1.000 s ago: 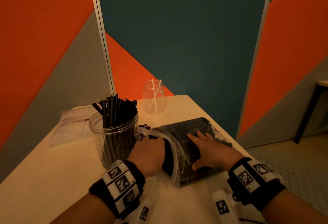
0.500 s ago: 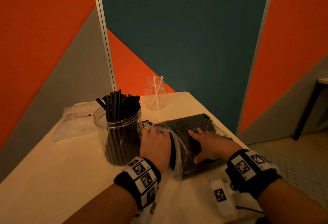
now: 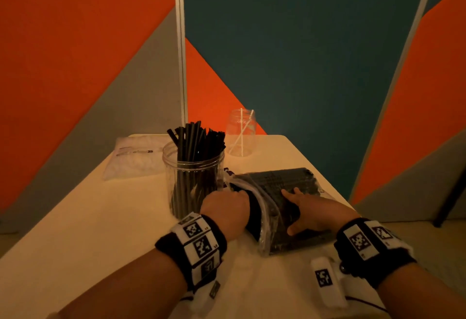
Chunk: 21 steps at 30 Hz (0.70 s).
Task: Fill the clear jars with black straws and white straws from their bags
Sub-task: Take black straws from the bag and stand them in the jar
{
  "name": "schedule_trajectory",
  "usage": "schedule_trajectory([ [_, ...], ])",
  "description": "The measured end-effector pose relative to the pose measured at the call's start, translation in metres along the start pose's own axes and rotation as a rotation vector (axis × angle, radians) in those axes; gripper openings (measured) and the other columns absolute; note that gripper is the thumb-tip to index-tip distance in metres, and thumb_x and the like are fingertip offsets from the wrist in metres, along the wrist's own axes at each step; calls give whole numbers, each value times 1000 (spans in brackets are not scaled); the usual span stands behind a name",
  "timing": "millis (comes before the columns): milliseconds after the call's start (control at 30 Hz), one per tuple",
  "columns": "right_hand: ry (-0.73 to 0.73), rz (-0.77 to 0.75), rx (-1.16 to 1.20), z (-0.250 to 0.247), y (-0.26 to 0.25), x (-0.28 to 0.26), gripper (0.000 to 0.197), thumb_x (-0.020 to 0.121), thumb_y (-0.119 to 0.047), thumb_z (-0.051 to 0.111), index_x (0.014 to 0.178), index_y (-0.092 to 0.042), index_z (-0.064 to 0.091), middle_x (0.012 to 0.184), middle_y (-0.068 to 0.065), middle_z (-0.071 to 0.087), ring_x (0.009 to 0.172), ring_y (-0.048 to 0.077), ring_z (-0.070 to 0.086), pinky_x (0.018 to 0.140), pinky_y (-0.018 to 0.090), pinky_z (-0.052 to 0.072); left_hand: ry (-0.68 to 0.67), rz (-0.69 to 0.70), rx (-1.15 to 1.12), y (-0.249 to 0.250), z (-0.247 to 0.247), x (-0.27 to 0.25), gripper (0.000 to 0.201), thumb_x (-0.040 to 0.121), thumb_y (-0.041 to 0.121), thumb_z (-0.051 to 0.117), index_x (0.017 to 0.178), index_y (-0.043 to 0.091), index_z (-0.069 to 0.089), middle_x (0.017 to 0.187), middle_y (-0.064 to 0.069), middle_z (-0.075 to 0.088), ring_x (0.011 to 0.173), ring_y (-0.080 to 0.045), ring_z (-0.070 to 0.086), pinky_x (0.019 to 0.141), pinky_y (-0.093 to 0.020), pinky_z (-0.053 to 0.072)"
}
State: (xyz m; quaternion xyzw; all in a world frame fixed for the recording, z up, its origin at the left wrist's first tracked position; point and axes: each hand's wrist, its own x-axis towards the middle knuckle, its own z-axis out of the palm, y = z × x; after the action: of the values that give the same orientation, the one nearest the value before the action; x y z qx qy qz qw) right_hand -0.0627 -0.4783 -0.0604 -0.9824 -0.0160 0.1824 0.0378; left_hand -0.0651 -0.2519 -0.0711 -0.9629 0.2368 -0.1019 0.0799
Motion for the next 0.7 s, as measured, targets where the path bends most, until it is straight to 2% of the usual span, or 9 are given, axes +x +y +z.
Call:
schedule_trajectory([
  [133, 5, -4, 5, -1, -1, 0, 112, 84, -45, 78, 160, -34, -4, 168, 1, -10, 152, 29, 22, 121, 43, 27, -14, -33, 42, -28, -25, -23, 23, 100, 24, 43, 115, 17, 58, 104, -2, 68, 88, -24, 67, 71, -33, 49],
  [233, 13, -12, 8, -1, -1, 0, 112, 83, -47, 78, 161, -33, -2, 168, 1, -10, 151, 29, 22, 121, 42, 27, -48, -83, 92, -49, -48, -43, 20, 100, 25, 44, 112, 18, 58, 100, -1, 66, 77, -21, 59, 64, -32, 41],
  [300, 19, -10, 8, -1, -1, -1, 113, 82, -49, 78, 161, -33, -1, 168, 1, -9, 151, 28, 22, 121, 42, 27, -49, -120, 144, -62, -63, -56, 21, 100, 23, 41, 112, 18, 58, 98, 0, 65, 78, -21, 58, 64, -32, 39],
  [433, 29, 10, 22, -1, -2, -3, 111, 82, -50, 78, 161, -33, 1, 169, 1, -9, 152, 29, 21, 121, 42, 26, 26, -163, 256, -81, -87, -80, 26, 101, 26, 34, 115, 22, 56, 97, 4, 63, 90, -19, 65, 67, -29, 42],
  [500, 39, 16, 41, 0, -3, -5, 110, 82, -50, 78, 161, -33, 2, 169, 0, -8, 152, 29, 19, 122, 43, 25, 67, -179, 290, -88, -97, -90, 25, 102, 28, 32, 117, 25, 52, 100, 6, 63, 85, -16, 63, 63, -27, 38],
  [567, 45, 26, 73, 1, -3, -9, 110, 82, -50, 78, 161, -33, 4, 169, -1, -5, 153, 28, 18, 122, 42, 23, 118, -196, 304, -90, -104, -97, 23, 101, 30, 33, 118, 27, 48, 93, 7, 60, 73, -14, 54, 59, -26, 34],
  [633, 76, 19, 190, 1, -4, -12, 106, 83, -44, 78, 161, -31, 8, 169, 0, 8, 151, 27, 23, 121, 41, 25, 157, -212, 283, -83, -108, -101, 20, 100, 29, 34, 115, 27, 48, 84, 7, 56, 69, -14, 54, 58, -26, 36],
  [700, 197, -51, 505, -4, -8, -16, 86, 90, -31, 74, 159, -28, 24, 160, 2, 35, 140, 23, 42, 115, 37, 35, 162, -210, 208, -72, -106, -101, 18, 98, 26, 38, 112, 26, 50, 84, 6, 59, 74, -16, 62, 63, -27, 48],
])
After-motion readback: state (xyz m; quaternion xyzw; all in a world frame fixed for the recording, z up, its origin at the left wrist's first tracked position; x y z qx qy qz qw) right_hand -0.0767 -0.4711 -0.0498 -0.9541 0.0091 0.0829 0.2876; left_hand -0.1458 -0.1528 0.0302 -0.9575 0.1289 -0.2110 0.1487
